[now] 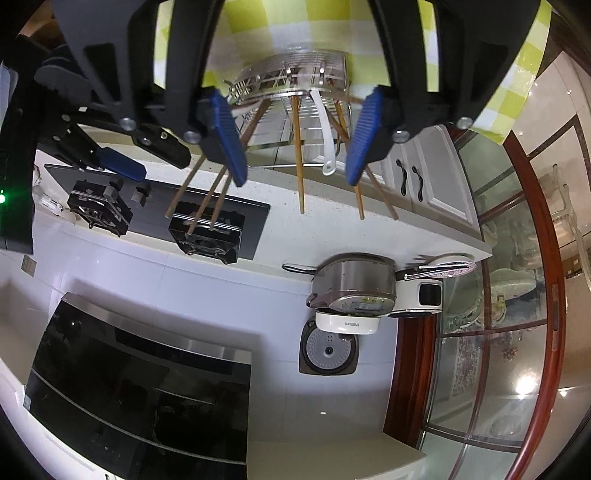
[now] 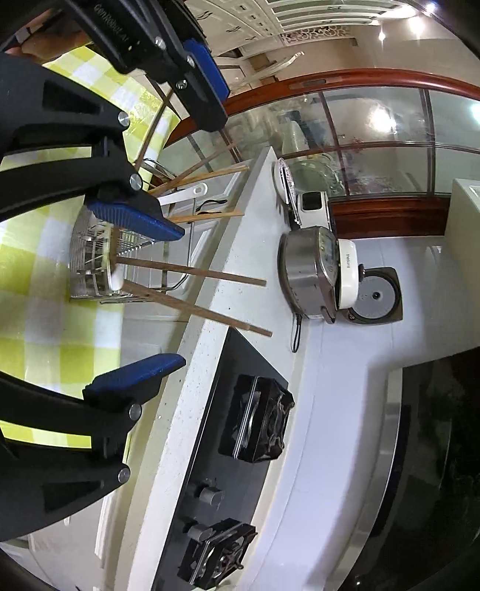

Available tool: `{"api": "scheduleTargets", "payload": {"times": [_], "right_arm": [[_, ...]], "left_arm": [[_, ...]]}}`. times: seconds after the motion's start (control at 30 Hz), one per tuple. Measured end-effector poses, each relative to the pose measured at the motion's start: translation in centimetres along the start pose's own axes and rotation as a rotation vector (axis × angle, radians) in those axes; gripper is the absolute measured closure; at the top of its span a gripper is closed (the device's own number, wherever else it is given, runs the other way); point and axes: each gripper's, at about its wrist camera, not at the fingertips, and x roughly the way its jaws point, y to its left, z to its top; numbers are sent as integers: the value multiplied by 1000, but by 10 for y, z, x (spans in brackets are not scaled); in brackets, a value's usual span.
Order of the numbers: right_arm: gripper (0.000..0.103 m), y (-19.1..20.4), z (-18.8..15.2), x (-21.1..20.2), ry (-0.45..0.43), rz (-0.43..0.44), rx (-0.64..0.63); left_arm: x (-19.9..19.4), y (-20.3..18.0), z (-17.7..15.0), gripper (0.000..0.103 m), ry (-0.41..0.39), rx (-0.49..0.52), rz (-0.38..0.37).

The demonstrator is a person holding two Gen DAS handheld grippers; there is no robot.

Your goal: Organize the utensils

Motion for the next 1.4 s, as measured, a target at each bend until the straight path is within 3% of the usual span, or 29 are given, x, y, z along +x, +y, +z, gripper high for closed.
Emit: {"api": "scheduleTargets", "payload": {"times": [0.47, 1.0, 1.23, 1.4], "right_arm": [[34, -2, -58, -40, -15, -21, 47], [24, -15, -122, -83, -15, -61, 93], [20, -14, -145, -92, -7, -80, 71], [19, -18, -151, -97, -7, -94, 77]], "left_arm": [[-39, 10, -57, 34, 55, -65, 31], [-77, -3, -124, 19, 101, -26, 64], [-85, -13, -136, 5, 126, -26, 46], [-86, -16, -141, 5, 150, -31, 32]]}}
